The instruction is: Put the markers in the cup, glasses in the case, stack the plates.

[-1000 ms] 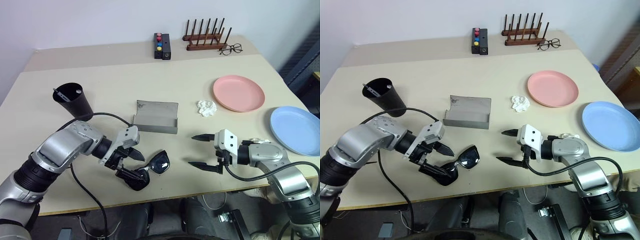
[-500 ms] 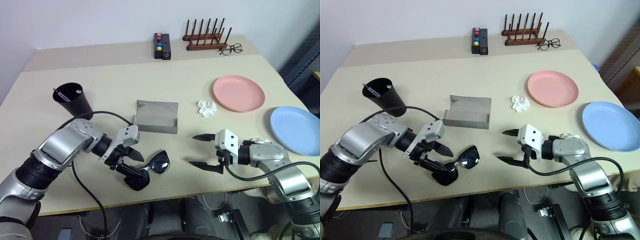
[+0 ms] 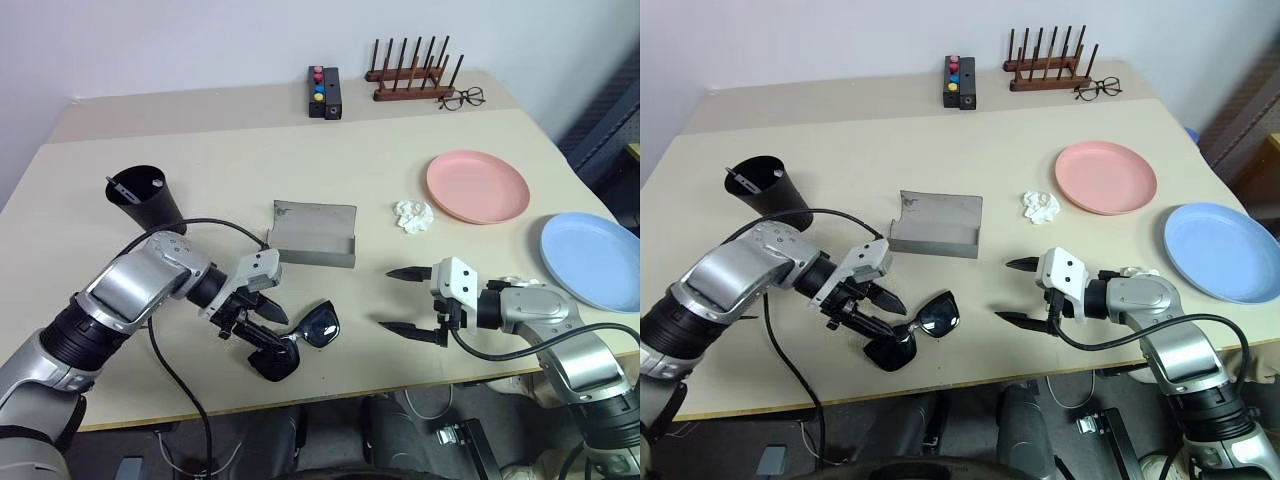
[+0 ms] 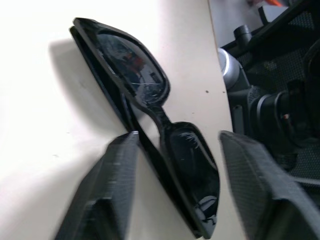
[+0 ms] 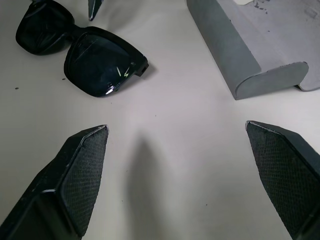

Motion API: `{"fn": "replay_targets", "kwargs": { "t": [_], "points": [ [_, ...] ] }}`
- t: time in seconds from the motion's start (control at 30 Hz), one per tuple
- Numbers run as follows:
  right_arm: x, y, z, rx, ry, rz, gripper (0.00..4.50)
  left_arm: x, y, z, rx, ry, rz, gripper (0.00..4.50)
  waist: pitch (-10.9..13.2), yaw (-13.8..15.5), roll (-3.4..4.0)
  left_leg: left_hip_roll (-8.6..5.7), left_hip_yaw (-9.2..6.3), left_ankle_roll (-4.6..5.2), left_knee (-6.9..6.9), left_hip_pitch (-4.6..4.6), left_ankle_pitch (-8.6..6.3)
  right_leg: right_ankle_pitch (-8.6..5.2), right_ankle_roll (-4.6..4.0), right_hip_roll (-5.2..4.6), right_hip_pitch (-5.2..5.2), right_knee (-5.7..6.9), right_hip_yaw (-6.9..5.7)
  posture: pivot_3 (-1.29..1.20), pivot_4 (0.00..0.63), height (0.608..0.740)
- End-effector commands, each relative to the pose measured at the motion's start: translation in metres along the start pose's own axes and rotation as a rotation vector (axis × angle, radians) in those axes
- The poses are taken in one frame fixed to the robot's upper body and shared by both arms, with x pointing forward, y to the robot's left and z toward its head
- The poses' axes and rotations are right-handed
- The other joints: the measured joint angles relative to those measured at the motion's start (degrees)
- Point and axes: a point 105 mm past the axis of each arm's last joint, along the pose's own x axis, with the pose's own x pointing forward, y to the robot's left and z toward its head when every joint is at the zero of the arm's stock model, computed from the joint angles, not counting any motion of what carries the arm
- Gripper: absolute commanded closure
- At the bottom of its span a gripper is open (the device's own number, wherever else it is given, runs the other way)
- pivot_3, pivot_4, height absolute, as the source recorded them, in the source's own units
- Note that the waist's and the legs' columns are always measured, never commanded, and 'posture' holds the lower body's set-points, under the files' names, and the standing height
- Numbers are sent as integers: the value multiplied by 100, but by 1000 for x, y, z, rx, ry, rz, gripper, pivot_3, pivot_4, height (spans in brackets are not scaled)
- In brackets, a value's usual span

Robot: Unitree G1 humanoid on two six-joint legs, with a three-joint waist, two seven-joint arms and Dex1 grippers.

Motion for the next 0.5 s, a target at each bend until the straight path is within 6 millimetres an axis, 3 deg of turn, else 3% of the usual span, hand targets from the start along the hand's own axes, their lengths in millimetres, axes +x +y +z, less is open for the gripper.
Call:
{"fn": "replay_targets", "kwargs": {
  "t": [0.03, 0.5],
  "points": [
    [-5, -3, 11, -36, -24, -15, 0, 0, -1, 3, 28, 7, -10, 1757, 0, 0, 0, 0, 0, 0, 0, 0, 0, 0, 0, 0, 0, 0, 0, 0, 150, 740],
    [-5, -5, 11, -36, -20, -18, 0, 6, 3, 1, 68, 47, -46, 1757, 0, 2, 0, 0, 0, 1, 0, 0, 0, 0, 0, 0, 2, -3, -1, 0, 150, 740]
  ]
}}
